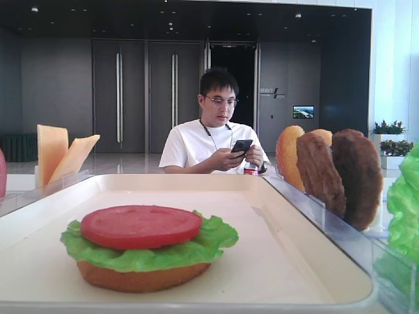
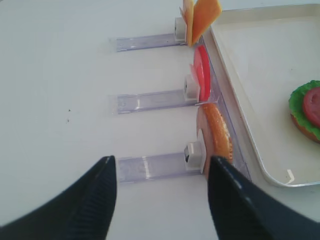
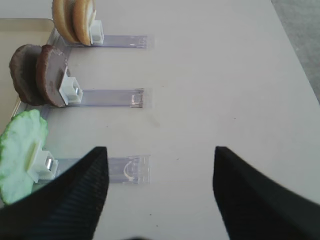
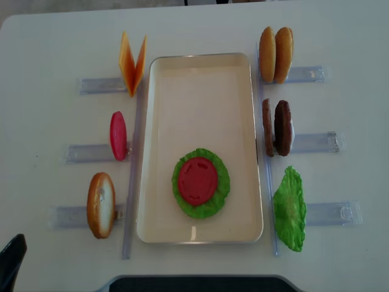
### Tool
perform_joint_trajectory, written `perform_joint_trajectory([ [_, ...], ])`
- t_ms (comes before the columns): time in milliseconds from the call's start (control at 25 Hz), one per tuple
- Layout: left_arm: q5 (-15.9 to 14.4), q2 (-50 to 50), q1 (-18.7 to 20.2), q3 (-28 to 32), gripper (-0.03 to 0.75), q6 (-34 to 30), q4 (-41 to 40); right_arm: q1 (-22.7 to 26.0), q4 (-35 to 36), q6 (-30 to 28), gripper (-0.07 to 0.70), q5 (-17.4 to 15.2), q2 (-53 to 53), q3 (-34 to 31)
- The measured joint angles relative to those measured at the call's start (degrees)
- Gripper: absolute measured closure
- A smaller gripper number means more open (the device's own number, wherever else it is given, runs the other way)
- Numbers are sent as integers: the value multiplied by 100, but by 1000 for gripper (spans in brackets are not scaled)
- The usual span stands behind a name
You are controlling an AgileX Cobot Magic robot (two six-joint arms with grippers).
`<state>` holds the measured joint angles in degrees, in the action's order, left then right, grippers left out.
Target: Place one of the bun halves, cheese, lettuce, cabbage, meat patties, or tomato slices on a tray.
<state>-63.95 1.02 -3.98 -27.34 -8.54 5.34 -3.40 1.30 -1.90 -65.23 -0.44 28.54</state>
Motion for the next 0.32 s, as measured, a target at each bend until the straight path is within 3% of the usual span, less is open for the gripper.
perform_joint_trajectory([
  [320,0,0,0,0,380,0,0,0,0,0,170,0,0,0],
])
